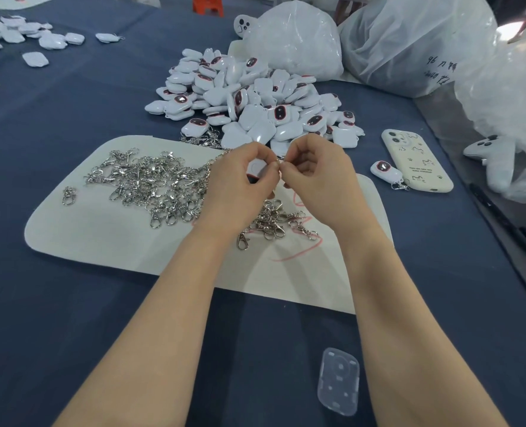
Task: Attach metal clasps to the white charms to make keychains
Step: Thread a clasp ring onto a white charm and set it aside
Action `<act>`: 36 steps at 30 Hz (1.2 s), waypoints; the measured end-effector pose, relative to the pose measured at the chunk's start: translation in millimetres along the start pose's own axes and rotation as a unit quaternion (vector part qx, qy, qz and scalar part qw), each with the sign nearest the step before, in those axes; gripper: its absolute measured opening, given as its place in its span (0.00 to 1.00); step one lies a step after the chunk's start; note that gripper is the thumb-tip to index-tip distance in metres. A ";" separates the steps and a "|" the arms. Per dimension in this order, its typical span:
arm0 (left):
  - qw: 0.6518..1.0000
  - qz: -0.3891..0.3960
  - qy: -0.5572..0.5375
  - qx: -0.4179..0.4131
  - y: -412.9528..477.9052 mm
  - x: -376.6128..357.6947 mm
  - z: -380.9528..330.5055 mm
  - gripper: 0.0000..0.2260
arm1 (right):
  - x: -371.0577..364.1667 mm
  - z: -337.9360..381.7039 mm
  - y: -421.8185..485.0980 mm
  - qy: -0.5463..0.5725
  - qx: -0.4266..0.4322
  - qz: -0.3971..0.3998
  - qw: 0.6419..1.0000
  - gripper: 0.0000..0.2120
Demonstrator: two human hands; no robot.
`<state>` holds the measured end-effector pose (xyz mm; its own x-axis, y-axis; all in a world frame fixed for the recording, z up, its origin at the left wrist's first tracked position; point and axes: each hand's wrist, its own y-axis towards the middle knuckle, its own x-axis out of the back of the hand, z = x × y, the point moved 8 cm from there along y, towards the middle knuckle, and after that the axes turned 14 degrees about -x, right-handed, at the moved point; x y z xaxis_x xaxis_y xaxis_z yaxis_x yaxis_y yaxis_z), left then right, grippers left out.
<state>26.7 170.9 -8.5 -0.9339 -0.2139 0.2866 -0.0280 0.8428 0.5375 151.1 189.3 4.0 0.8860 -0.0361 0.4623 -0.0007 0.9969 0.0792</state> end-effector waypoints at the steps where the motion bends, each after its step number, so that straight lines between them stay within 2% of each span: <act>1: 1.000 0.004 -0.001 -0.001 0.0 -0.5 -0.1 0.10 | 0.3 0.3 -0.6 -0.001 0.006 -0.005 1.000 0.10; 9: 1.000 0.014 -0.019 0.002 0.4 -1.5 3.7 0.10 | -1.5 1.5 -4.9 0.031 0.024 -0.006 0.999 0.08; 17: 1.000 -0.011 -0.005 -0.021 0.3 1.0 -0.3 0.10 | -3.0 -7.1 0.6 0.082 -0.041 -0.004 0.996 0.09; 21: 1.000 -0.003 0.004 -0.027 1.4 -0.6 -0.9 0.06 | 0.5 -7.6 1.9 0.065 -0.044 -0.020 0.997 0.08; 27: 0.997 0.034 0.067 -0.036 3.3 -4.8 1.4 0.05 | 0.5 -3.3 0.2 -0.015 0.003 -0.024 1.000 0.08; 32: 0.996 0.016 0.079 -0.039 2.7 -2.6 4.8 0.05 | -0.8 -7.2 1.9 0.012 -0.025 -0.029 0.999 0.09; 36: 0.997 -0.003 0.066 -0.038 2.4 -0.9 5.3 0.05 | -0.7 -10.2 3.0 0.041 -0.052 -0.033 0.997 0.05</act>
<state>25.6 175.7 -11.7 -0.8787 -0.2862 0.3820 -0.0022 0.8027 0.5963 155.2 193.0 -5.1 0.9177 -0.1010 0.3842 0.1039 0.9945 0.0130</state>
